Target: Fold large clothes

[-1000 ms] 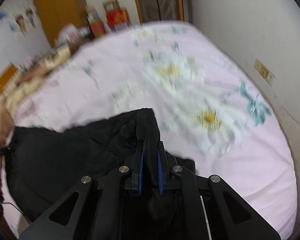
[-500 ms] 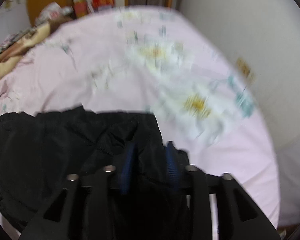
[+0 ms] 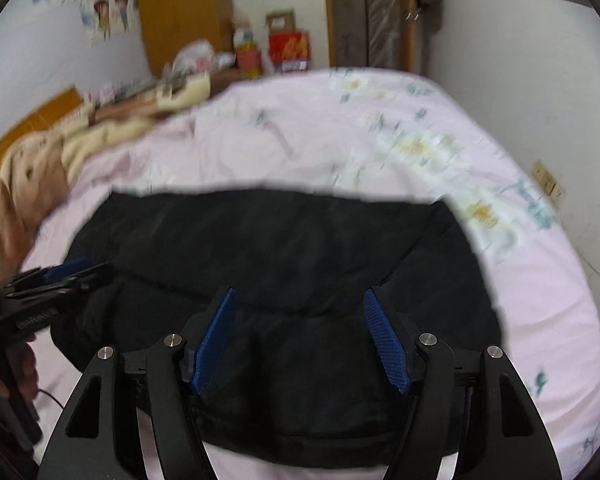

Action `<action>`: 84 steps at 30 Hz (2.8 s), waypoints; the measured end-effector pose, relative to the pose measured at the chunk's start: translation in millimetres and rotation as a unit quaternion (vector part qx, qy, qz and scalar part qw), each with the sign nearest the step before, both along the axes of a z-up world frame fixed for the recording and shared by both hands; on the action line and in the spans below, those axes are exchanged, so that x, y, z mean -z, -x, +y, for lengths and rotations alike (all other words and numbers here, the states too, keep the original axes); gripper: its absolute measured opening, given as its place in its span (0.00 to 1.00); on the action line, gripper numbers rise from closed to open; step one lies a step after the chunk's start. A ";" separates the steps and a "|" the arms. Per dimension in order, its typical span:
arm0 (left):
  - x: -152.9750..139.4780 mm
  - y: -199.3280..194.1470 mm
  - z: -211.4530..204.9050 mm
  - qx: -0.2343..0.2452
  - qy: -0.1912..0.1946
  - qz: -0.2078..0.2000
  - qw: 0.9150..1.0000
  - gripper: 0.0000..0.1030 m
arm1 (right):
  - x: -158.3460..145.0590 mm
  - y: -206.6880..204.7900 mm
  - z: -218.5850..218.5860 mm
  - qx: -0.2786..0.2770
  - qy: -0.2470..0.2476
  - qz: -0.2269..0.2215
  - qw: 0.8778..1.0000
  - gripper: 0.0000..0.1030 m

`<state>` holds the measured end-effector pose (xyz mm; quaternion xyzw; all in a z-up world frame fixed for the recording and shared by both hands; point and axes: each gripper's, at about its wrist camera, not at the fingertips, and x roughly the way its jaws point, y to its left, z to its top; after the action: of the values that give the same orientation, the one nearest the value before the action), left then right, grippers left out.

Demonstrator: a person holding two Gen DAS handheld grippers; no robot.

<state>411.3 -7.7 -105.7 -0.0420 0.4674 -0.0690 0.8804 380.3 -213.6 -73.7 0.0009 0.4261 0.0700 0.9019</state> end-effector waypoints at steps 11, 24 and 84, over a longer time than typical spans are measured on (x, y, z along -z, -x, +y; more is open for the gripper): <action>68.9 -49.2 -1.1 -0.009 -0.008 0.038 0.999 0.60 | 89.1 -59.2 -7.6 0.017 0.024 0.099 0.995 0.66; 6.4 -16.5 55.7 -0.032 -0.022 -0.007 0.999 0.59 | 17.0 -20.5 -63.4 0.048 0.030 0.055 0.997 0.64; -4.8 53.0 103.7 -0.012 -0.063 -0.019 0.998 0.87 | -20.3 31.5 -117.6 0.081 -0.012 0.026 0.996 0.69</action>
<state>358.3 96.0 -100.9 0.0094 0.4538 -0.0297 0.8906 348.8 -331.2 -53.4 0.0479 0.4469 0.0014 0.8933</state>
